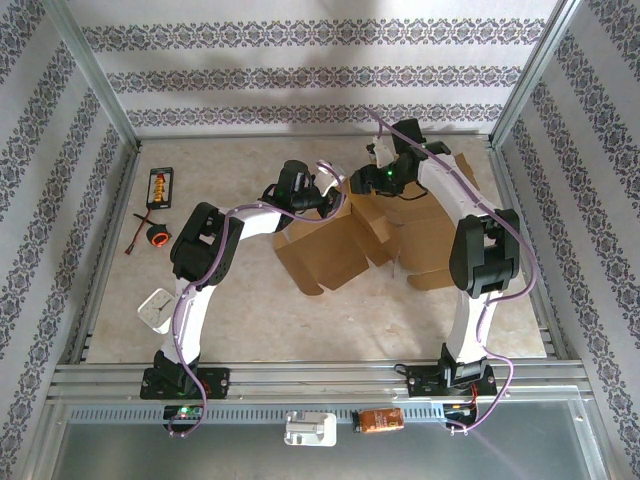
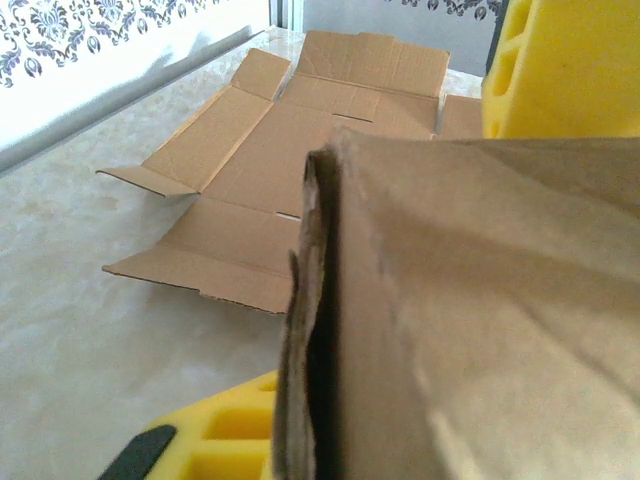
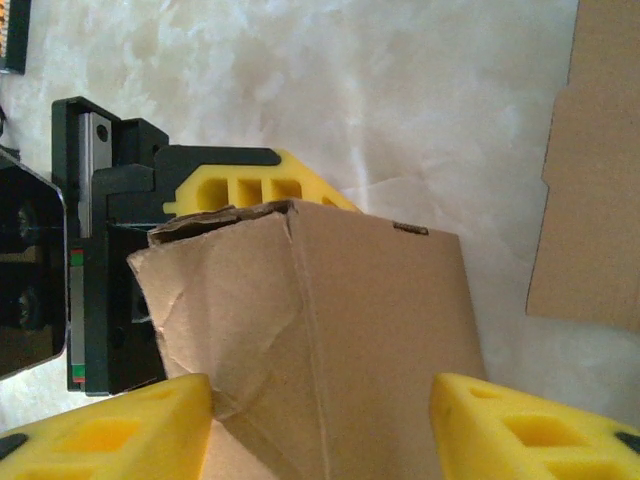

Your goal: Fold the paper box

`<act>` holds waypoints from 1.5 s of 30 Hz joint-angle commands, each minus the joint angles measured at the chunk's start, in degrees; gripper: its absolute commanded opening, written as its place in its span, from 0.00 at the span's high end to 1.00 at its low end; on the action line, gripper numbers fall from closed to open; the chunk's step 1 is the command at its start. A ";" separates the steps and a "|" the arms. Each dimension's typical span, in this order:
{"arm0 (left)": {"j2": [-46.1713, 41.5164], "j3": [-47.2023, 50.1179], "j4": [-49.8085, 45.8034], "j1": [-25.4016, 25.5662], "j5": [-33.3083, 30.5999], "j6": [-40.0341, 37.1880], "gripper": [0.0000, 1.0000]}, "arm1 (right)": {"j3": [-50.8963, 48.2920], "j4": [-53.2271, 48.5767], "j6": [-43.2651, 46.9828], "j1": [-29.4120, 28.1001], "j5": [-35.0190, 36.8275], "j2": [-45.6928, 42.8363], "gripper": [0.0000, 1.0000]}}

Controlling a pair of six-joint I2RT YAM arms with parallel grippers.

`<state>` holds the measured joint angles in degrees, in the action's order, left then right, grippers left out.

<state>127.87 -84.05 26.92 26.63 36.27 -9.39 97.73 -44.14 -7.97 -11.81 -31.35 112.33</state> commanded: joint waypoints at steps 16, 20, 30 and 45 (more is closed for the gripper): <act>2.36 -5.07 -6.85 0.72 -3.66 -0.39 0.81 | -3.35 -0.11 -1.09 -0.76 4.01 0.47 0.49; 2.05 -4.83 -7.59 1.77 -7.96 -0.90 0.89 | -4.47 1.62 -2.57 -0.95 3.19 0.08 0.50; -1.98 0.11 -4.43 2.76 -23.20 1.94 0.97 | 0.10 2.19 -8.97 -0.65 10.33 -5.21 0.30; -10.76 9.17 -4.06 6.97 -38.20 12.21 0.57 | -14.99 -0.55 -35.21 -2.82 34.08 -27.30 0.30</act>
<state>122.13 -76.79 23.09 33.06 -1.41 -1.45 86.35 -41.58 -36.34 -13.28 -2.81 86.52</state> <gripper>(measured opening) 0.403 0.710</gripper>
